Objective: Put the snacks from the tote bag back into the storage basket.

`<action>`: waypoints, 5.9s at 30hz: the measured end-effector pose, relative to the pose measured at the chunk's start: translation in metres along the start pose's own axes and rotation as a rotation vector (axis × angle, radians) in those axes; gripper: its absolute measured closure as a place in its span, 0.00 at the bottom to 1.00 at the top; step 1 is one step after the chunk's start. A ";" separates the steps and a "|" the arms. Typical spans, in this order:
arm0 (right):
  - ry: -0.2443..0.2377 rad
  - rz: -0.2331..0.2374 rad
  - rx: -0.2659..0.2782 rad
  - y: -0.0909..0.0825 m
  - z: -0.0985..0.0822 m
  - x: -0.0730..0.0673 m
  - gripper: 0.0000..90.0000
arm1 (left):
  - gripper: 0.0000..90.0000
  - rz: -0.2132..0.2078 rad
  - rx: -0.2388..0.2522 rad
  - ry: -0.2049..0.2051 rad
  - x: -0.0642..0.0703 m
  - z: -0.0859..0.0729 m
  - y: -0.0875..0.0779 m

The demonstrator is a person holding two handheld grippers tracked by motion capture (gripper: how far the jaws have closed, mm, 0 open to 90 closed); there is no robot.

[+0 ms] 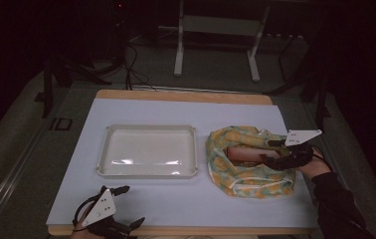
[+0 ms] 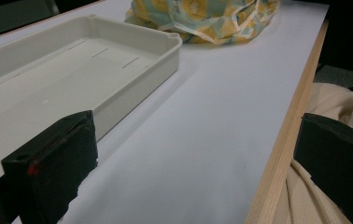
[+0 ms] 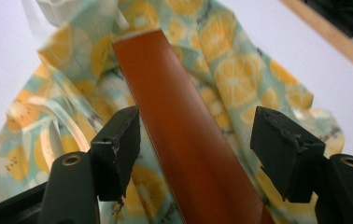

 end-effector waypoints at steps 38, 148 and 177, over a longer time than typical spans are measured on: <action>-0.077 0.084 -0.246 0.020 -0.023 0.008 0.44 | 0.00 0.005 0.003 -0.022 -0.003 -0.001 0.000; -0.394 0.152 -0.158 0.029 0.130 -0.020 0.48 | 0.00 -0.021 0.014 -0.005 0.002 0.000 -0.002; -0.505 0.252 -0.131 0.083 0.179 -0.063 0.48 | 0.00 -0.026 0.017 0.004 0.003 0.000 -0.003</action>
Point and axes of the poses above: each handheld gripper's, and its own axes: y roughly forward along the jaws, z roughly out of its top, x roughly to its right, the point moved 5 cm from there along y, roughly forward along the jaws, and after that the axes turned 4 degrees about x, right-handed, at the moved point
